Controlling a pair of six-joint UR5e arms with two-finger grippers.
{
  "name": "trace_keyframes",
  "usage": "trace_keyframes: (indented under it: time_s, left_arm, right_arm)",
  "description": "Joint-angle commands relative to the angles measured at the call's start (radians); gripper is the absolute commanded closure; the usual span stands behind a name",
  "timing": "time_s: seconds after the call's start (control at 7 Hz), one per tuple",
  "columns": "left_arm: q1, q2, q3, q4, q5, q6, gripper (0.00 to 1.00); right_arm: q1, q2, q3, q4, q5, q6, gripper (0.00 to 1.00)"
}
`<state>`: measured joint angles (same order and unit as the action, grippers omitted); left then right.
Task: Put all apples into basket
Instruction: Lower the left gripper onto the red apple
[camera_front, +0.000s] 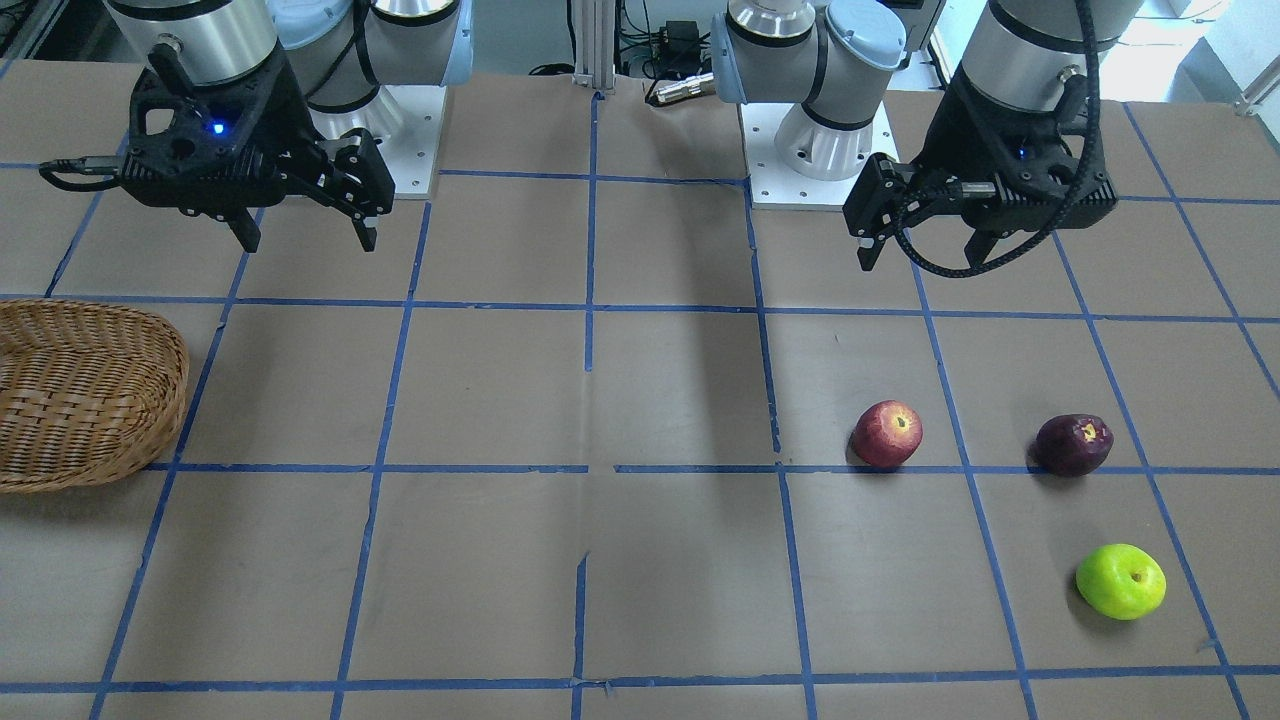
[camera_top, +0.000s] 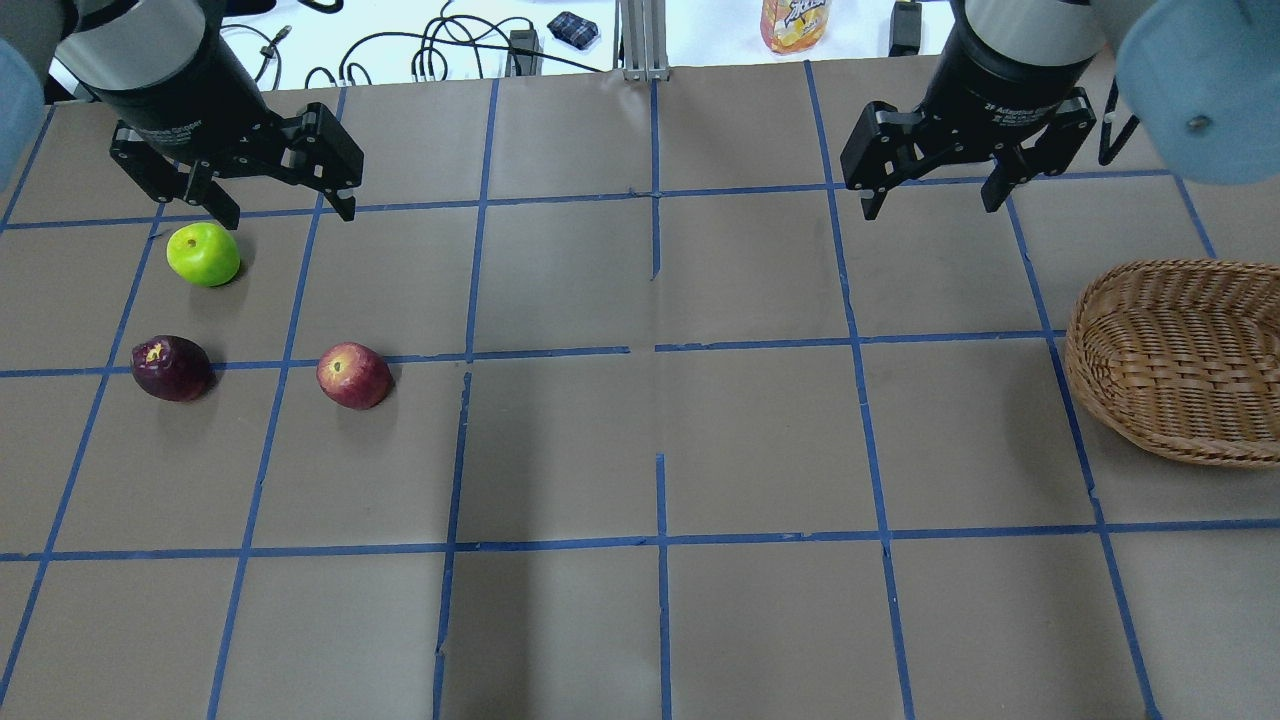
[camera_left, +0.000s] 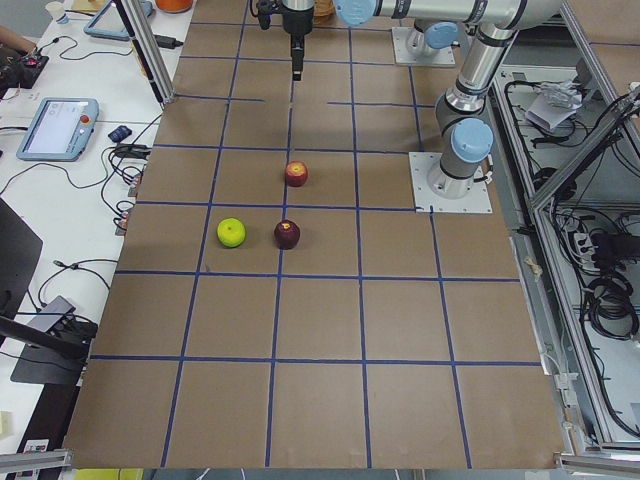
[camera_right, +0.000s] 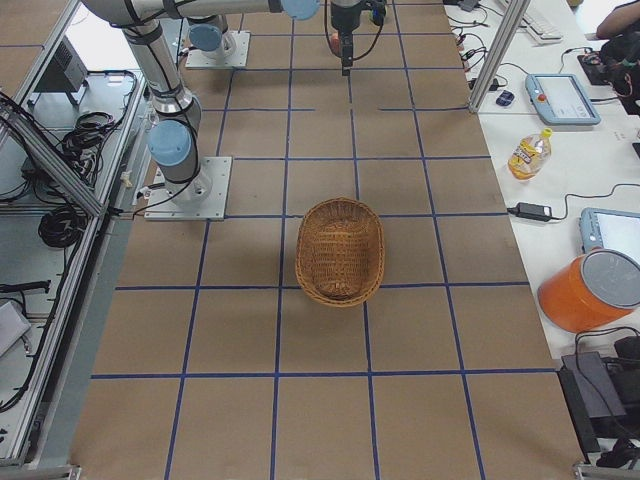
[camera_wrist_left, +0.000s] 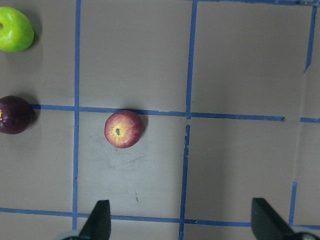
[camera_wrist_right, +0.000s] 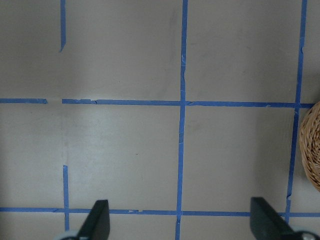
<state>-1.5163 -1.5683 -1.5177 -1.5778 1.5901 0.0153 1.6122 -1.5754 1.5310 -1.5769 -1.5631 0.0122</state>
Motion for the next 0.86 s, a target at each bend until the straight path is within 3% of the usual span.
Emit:
trace_keyframes:
  time_s: [0.0,0.14,0.29,0.57,0.71]
  left_arm:
    - [0.001,0.002,-0.007,-0.01,-0.002,0.006,0.0]
    - [0.001,0.008,-0.018,-0.022,-0.002,0.017,0.0]
    - [0.031,0.016,-0.073,-0.031,0.011,0.208,0.0]
    - [0.137,-0.018,-0.171,0.01,0.001,0.23,0.0]
    - [0.162,-0.018,-0.27,0.13,0.001,0.235,0.0]
  right_arm:
    - [0.0,0.0,0.0,0.0,0.0,0.0,0.0]
    - [0.0,0.0,0.0,0.0,0.0,0.0,0.0]
    - [0.0,0.0,0.0,0.0,0.0,0.0,0.0]
    - [0.0,0.0,0.0,0.0,0.0,0.0,0.0]
    - [0.0,0.0,0.0,0.0,0.0,0.0,0.0]
